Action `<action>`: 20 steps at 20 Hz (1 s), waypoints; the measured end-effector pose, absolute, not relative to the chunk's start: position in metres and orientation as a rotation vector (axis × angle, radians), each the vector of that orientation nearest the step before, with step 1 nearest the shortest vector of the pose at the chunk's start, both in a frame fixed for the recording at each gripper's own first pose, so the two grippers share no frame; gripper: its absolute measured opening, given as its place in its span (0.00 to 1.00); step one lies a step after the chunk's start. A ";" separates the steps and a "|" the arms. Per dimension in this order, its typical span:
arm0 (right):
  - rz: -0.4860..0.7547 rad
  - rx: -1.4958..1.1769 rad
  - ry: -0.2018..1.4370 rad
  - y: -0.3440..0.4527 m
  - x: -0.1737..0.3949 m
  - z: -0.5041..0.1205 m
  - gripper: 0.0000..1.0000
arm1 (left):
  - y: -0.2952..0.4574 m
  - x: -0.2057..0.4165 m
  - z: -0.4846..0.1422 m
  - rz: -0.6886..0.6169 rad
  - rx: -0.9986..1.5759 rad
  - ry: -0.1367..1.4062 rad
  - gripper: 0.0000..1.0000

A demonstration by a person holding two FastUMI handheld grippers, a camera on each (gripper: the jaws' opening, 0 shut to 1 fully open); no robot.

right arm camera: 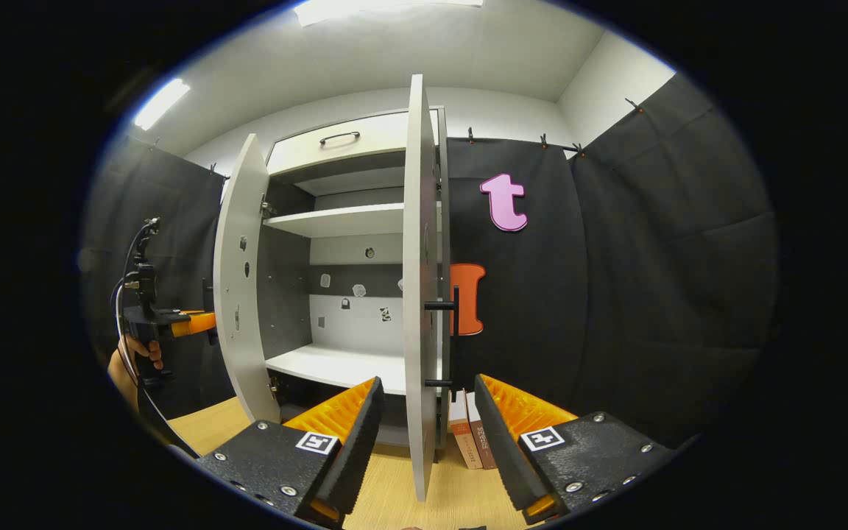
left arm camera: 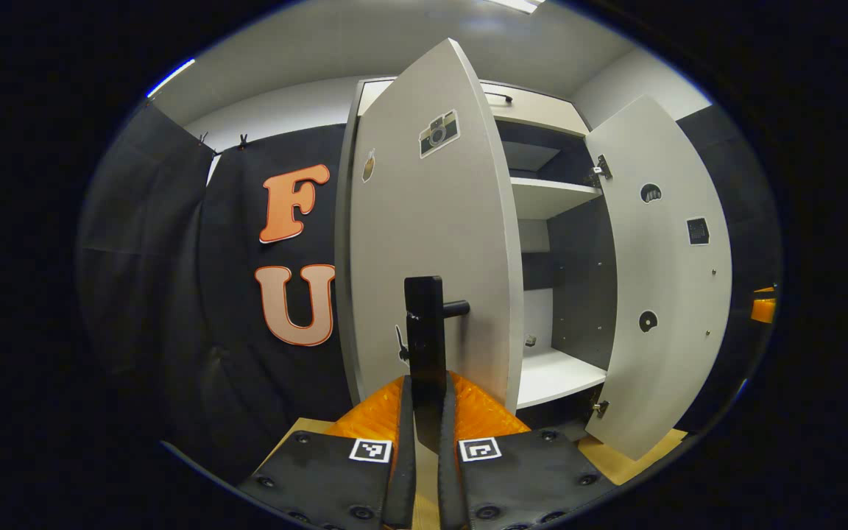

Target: Open the right door of the double-door shoe cabinet with the right hand, and open the left door with the left hand.

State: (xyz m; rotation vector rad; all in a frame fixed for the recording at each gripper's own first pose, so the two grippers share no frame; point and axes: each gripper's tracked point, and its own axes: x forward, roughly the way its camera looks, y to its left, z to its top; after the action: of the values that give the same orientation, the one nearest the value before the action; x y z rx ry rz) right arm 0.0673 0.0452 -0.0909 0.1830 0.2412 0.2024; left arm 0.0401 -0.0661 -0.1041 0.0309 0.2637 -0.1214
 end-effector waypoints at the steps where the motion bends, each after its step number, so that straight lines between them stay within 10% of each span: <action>1: 0.204 0.182 0.238 0.046 0.067 -0.089 0.76 | -0.063 0.039 -0.103 -0.119 0.036 0.265 0.19; 20: 0.213 0.115 0.189 0.064 0.058 -0.072 0.76 | 0.044 0.028 -0.111 0.005 -0.041 0.294 0.08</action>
State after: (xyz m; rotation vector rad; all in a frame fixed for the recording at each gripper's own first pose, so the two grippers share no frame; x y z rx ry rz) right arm 0.0581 0.0637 -0.0716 0.1147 0.1895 0.2134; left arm 0.0279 0.0445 -0.1112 -0.0405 0.2938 0.0053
